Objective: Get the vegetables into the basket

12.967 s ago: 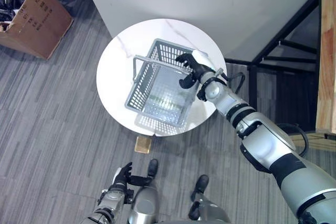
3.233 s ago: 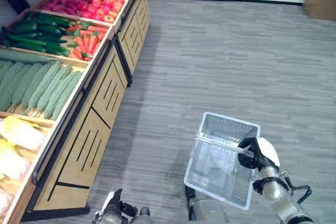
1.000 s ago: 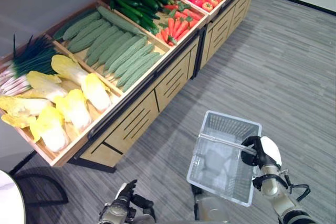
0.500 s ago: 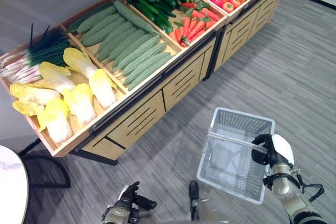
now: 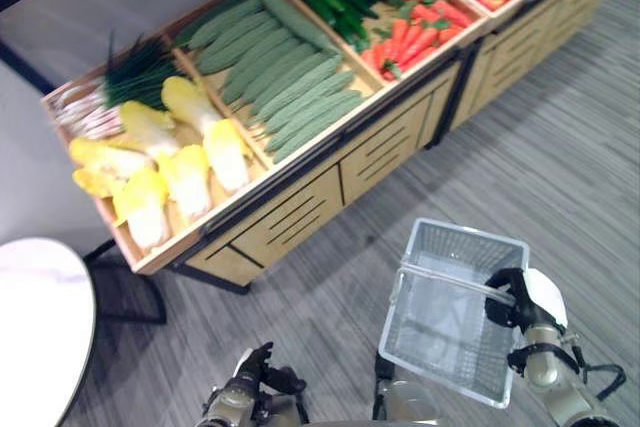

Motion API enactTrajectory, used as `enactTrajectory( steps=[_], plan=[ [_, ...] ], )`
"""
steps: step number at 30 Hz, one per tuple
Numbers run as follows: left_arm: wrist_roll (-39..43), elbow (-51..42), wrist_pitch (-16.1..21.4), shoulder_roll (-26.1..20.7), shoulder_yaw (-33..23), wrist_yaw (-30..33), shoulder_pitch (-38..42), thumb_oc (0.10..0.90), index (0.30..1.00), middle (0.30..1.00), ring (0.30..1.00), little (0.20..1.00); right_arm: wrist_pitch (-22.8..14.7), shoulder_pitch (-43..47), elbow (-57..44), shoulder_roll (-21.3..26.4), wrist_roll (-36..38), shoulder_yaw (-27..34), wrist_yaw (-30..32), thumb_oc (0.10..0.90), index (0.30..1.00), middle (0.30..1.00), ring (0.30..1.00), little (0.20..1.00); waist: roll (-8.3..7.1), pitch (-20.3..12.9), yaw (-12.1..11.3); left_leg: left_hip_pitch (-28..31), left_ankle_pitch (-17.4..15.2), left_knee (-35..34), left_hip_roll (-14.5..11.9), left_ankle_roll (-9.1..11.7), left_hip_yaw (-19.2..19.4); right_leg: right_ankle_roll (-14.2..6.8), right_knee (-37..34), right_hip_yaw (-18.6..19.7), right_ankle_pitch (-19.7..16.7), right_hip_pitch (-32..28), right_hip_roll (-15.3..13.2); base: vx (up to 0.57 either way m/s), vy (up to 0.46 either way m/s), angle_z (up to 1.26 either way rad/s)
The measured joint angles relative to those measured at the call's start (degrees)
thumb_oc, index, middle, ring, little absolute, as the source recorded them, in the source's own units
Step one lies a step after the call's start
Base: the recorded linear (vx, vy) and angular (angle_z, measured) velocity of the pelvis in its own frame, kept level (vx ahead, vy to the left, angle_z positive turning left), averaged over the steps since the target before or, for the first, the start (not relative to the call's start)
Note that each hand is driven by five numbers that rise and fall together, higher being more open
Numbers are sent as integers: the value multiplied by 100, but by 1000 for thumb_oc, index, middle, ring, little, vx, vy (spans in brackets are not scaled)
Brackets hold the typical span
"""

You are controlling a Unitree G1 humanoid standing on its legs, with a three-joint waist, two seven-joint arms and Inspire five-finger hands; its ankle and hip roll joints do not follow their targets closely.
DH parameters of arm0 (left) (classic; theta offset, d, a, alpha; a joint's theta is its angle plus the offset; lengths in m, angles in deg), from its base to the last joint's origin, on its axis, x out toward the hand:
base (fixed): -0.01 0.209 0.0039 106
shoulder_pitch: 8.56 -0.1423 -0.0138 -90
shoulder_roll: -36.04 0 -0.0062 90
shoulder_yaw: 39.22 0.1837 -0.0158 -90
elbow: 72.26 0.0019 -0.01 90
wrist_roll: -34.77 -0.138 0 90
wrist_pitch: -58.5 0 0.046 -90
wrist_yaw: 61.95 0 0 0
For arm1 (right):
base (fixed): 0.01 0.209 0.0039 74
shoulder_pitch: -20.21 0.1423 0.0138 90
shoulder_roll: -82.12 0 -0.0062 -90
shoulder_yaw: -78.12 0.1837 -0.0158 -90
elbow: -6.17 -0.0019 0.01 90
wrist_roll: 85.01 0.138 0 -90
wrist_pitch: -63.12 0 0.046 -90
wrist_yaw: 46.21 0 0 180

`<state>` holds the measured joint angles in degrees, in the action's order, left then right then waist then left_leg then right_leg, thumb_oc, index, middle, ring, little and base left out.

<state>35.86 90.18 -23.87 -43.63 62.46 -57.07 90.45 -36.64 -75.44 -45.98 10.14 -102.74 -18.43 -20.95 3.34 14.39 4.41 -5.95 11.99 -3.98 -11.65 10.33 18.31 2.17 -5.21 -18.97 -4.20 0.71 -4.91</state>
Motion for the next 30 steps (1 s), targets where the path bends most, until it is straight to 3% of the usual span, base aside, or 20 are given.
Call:
enactTrajectory(
  steps=[4, 5, 7, 8, 11, 15, 18, 22, 24, 27, 28, 30],
  plan=[
    [7, 26, 23, -63, -44, 12, -56, 900, 1000, 1000, 1000, 1000, -7, 127, -5, 3, -51, -8, 6, 400, 300, 300, 300, 300, -9, 13, -226, -1, -5, -100, -7, -52, -188, -249, 0, 304, 97, -258, -27, 162, 231, -31],
    [-4, 37, 22, -69, -61, 16, -64, 900, 1000, 1000, 1000, 1000, -8, 161, -4, -2, -50, -8, 7, 400, 300, 300, 300, 300, -3, 9, -209, 55, -18, -109, -1, -138, -160, -337, 17, 330, 84, -317, -41, 132, 248, -45],
    [-55, 52, 17, -85, -57, 8, -196, 900, 1000, 1000, 1000, 1000, -6, 114, 47, -36, -39, 2, 76, 400, 300, 300, 300, 300, 97, -79, -84, 388, -151, -115, 117, -601, -27, -686, 37, 489, 162, -585, -70, 106, 233, -33],
    [-61, 17, 38, -218, -35, 27, -190, 900, 1000, 1000, 1000, 1000, -55, -3, 18, -121, -30, -38, 107, 400, 300, 300, 300, 300, -196, -79, -53, 401, -216, -109, 423, -708, -3, -853, 102, 569, 198, -540, -373, 86, 232, -5],
    [-53, -62, -3, -480, -66, 28, -163, 900, 1000, 1000, 1000, 1000, -49, 165, 89, -481, -21, -85, 108, 400, 300, 300, 300, 300, -512, -14, -75, 443, -384, -107, 814, -951, 189, -1105, 304, 761, 58, -392, -789, 68, 281, -9],
    [-53, -68, 10, -706, -115, 147, -135, 900, 1000, 1000, 1000, 1000, -31, 559, 272, -621, -24, -459, 100, 400, 300, 300, 300, 300, -622, 39, -206, 541, -517, -107, 993, -1128, 295, -1143, 497, 930, 35, -323, -985, 19, 133, -14],
    [-46, -47, 8, -884, -117, 250, -141, 900, 1000, 1000, 1000, 1000, -144, 909, 335, -702, -23, -519, 95, 400, 300, 300, 300, 300, -720, 44, -237, 569, -623, -109, 1045, -1119, 331, -1228, 558, 1021, -18, -276, -999, 31, 211, -10],
    [-20, 124, -8, -843, -104, 251, -143, 900, 1000, 1000, 1000, 1000, -195, 1217, 721, -820, 16, -519, 108, 400, 300, 300, 300, 300, -766, 42, -247, 687, -782, -141, 924, -1219, 502, -1249, 1535, 1363, -21, 258, -961, 45, 76, -30],
    [-4, 165, 6, -838, -59, 252, -131, 900, 1000, 1000, 1000, 1000, -211, 1152, 844, -834, 30, -542, 109, 400, 300, 300, 300, 300, -823, 11, -235, 707, -832, -145, 894, -1194, 491, -1365, 1861, 1505, 180, 552, -1012, 96, -54, 0],
    [14, 176, -10, -843, 7, 256, -100, 900, 1000, 1000, 1000, 1000, -248, 1012, 1048, -857, 35, -576, 114, 400, 300, 300, 300, 300, -895, -27, -180, 709, -831, -142, 913, -1198, 393, -1375, 938, 1665, 187, 661, -993, 157, -150, 14],
    [18, 180, -13, -836, -1, 256, -104, 900, 1000, 1000, 1000, 1000, -210, 999, 1249, -858, 99, -569, 212, 400, 300, 300, 300, 300, -890, -25, -108, 713, -788, -145, 925, -1234, 247, -1372, 192, 2003, 87, 648, -919, 201, -215, 58],
    [83, 173, 4, -785, 7, 245, -191, 900, 1000, 1000, 1000, 1000, -173, 903, 1377, -858, 198, -556, 268, 400, 300, 300, 300, 300, -949, -64, -39, 874, -817, -146, 918, -1122, 76, -1321, 59, 1983, -135, 752, -861, 181, -248, 69]
  ],
)
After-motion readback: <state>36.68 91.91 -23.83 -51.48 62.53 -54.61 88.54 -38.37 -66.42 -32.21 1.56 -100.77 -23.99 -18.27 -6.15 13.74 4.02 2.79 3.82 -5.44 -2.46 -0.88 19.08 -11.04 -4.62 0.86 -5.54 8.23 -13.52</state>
